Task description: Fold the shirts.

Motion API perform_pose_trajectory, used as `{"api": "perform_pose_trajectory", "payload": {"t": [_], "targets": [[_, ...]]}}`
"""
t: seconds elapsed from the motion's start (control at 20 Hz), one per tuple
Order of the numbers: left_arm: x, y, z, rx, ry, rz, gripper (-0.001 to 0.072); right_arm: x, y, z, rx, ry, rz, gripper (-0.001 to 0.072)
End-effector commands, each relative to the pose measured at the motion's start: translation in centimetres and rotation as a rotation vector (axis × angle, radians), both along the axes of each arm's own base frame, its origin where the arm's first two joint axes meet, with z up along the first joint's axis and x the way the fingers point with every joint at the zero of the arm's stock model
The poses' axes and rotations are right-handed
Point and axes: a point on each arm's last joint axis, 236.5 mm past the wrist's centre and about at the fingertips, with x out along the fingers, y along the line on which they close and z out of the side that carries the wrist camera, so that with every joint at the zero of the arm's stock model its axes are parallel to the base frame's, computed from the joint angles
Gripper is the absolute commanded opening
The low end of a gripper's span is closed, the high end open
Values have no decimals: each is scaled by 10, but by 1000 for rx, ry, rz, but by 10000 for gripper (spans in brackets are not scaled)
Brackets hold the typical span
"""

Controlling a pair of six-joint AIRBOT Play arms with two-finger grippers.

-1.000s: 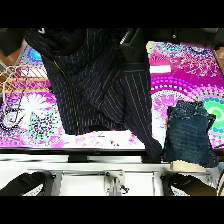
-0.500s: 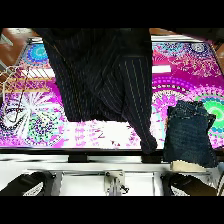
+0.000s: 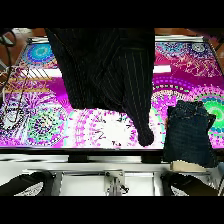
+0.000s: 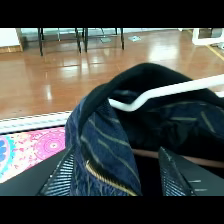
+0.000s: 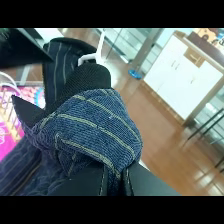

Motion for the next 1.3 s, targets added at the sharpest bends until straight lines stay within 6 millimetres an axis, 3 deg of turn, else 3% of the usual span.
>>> {"api": "perform_pose_trajectory", "payload": {"t": [0.0, 0.2, 0.4, 0.55, 0.6, 0.65, 0.7, 0.85, 1.05, 1.15, 1.25], "targets": [[18, 3, -5, 35, -30, 14, 599, -1, 0, 2, -5, -14, 3, 109], [32, 19, -19, 21, 3, 53, 599, -1, 0, 2, -13, -24, 3, 109], [45, 6, -34, -43, 33, 22, 598, -2, 1, 3, -7, -21, 9, 110], [53, -2, -13, -164, -55, 3, 590, -5, 4, 4, 10, -13, 24, 109], [56, -2, -5, -220, -86, 3, 477, -5, 4, 4, 11, -12, 25, 110], [56, -2, 3, -260, -112, 2, 205, -4, 3, 4, 11, -11, 22, 110], [54, -2, 13, -291, -144, -4, 64, -3, 3, 3, 12, -6, 19, 110], [35, -14, 42, -300, -221, -42, 60, 2, 2, -2, 51, 60, -2, 110], [-15, -64, 75, -112, -335, -155, 60, 14, 7, -16, 61, 115, -4, 110], [-39, -95, 78, -41, -347, -228, 60, 22, 7, -13, 82, 98, -21, 109], [-59, -122, 68, 17, -308, -300, 59, 34, 0, -5, 107, 57, -68, 109]]}}
